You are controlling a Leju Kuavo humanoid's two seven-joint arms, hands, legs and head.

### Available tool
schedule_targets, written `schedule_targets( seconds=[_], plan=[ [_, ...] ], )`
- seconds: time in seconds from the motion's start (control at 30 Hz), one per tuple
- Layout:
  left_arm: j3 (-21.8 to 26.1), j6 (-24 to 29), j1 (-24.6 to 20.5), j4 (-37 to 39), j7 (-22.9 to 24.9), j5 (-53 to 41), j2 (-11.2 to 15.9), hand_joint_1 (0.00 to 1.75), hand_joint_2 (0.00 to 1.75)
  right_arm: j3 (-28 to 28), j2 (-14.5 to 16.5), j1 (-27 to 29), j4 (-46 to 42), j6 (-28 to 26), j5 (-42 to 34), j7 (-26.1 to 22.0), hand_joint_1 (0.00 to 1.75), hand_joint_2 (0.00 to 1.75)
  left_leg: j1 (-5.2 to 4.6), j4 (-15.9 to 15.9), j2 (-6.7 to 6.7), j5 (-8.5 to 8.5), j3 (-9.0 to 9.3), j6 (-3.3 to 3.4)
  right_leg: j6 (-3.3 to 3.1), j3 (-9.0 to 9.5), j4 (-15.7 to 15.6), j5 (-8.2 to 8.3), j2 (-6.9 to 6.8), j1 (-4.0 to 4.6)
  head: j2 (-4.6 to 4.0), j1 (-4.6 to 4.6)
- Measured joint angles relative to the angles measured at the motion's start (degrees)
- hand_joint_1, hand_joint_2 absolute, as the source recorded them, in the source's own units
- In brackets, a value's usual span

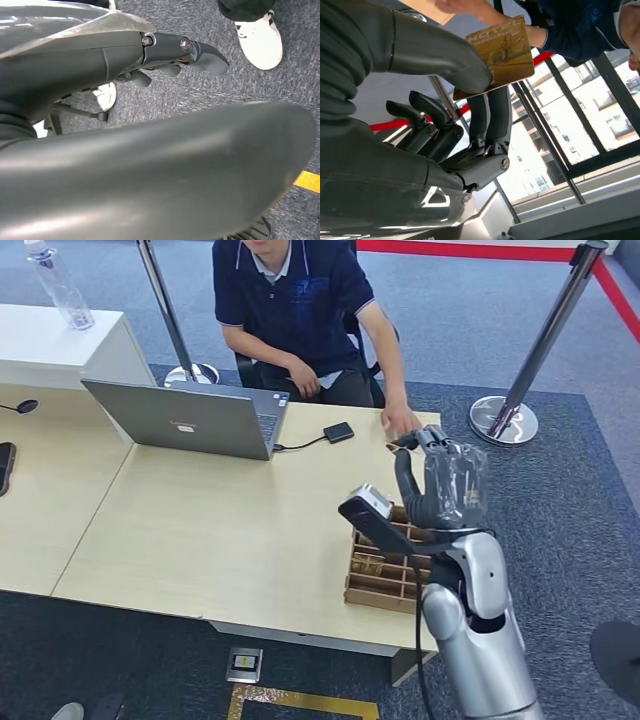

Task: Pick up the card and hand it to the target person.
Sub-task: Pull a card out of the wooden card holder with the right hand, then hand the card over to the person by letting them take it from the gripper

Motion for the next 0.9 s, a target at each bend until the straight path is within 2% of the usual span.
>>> schedule_targets(
  seconds=[0.17,0.37,0.9],
  plan=[
    [-0.01,0.07,-0.16,0.04,0.01,-0.06,-0.01,0.00,0.00,0.87,3.40,-5.87,6.77,-0.28,-0.37,0.15,1.75,1.75,0.02,0.00,-0.01,0.00,0.00,0.00,-0.01,-0.01,0.01,0.00,0.00,0.00,0.00,-0.01],
    [-0.01,0.07,-0.20,0.17,0.03,-0.22,-0.10,0.00,0.00,0.91,5.71,-8.89,11.07,-0.62,-0.15,0.79,1.75,1.75,0.02,0.00,-0.01,0.00,-0.02,0.00,0.00,-0.01,0.00,0.00,0.00,0.00,0.00,0.00],
    [-0.02,-0.26,-0.24,0.42,1.19,-0.46,-0.31,0.00,0.00,0.91,6.79,-10.07,15.67,-0.72,1.37,1.87,1.75,1.75,0.02,0.00,-0.01,0.00,-0.01,0.00,0.00,-0.01,-0.01,0.00,0.00,0.00,0.00,0.01]
  ],
)
